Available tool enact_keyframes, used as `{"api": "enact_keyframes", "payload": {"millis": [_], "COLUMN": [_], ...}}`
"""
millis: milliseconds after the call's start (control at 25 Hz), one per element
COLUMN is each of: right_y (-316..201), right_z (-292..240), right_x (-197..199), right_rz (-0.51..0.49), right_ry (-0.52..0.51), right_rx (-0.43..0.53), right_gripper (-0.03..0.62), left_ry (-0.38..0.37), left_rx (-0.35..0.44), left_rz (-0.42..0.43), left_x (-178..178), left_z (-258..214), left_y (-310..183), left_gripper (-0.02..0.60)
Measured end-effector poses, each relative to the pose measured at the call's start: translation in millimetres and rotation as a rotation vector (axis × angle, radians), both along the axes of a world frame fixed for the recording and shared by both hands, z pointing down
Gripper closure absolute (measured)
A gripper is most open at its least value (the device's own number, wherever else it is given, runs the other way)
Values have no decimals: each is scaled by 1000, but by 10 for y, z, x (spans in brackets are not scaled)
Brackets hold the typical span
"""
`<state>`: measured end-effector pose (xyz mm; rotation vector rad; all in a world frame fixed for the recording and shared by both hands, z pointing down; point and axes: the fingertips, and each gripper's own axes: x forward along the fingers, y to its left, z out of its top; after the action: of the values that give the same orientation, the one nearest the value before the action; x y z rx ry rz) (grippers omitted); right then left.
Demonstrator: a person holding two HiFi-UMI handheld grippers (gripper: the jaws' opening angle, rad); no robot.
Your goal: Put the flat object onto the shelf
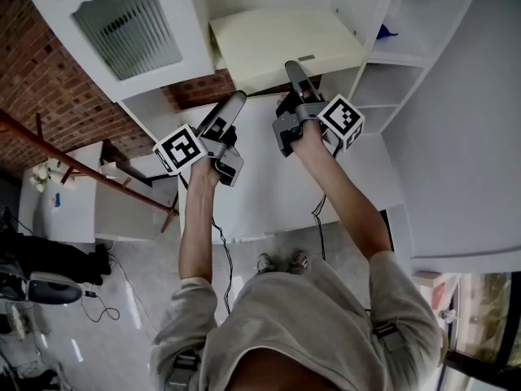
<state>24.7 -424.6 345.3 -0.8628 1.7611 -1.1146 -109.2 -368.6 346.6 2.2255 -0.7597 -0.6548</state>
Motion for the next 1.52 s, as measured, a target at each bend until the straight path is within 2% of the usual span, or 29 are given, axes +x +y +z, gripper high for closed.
{"api": "enact_keyframes", "payload": {"millis": [160, 320, 440, 520, 640, 680, 760, 840, 920, 960, 1000, 1120, 1160, 1320, 1520], "right_y": [-99, -179, -244, -269, -281, -278, -263, -169, -15, 40, 60, -44, -95, -276, -405], "right_z": [-27, -33, -42, -18, 64, 104, 185, 222, 181, 125, 55, -141, -186, -203, -121], "right_x": [-64, -156, -229, -279, -282, -257, -229, -159, 36, 151, 258, 517, 588, 813, 922], "right_rz": [-35, -89, -128, -138, -110, -82, -40, 18, 148, 221, 283, 359, 367, 382, 355], "right_ry": [35, 113, 218, 348, 595, 687, 856, 999, 1141, 1204, 1253, 1294, 1303, 1392, 1401], "right_rx": [17, 34, 62, 92, 132, 143, 175, 216, 268, 294, 314, 320, 315, 285, 254], "right_gripper": [313, 312, 310, 310, 307, 309, 309, 309, 323, 365, 445, 541, 548, 563, 563], "left_ry": [-164, -252, -341, -481, -816, -898, -981, -997, -1003, -1012, -1020, -1018, -1013, -1024, -1031], "left_rx": [-14, 19, 58, 92, 178, 203, 235, 254, 294, 327, 364, 426, 423, 378, 333], "left_rz": [-61, -77, -124, -191, -307, -347, -411, -442, -443, -445, -451, -484, -494, -536, -546], "left_x": [72, 205, 242, 241, 262, 252, 221, 236, 328, 385, 436, 515, 517, 451, 358], "left_z": [154, 94, 59, 127, 298, 339, 382, 391, 367, 320, 250, 49, 16, -14, -28], "left_y": [-202, -347, -441, -498, -525, -514, -482, -362, -189, -133, -110, -167, -208, -413, -622], "left_gripper": [193, 196, 204, 207, 207, 207, 207, 210, 237, 280, 349, 522, 547, 566, 566]}}
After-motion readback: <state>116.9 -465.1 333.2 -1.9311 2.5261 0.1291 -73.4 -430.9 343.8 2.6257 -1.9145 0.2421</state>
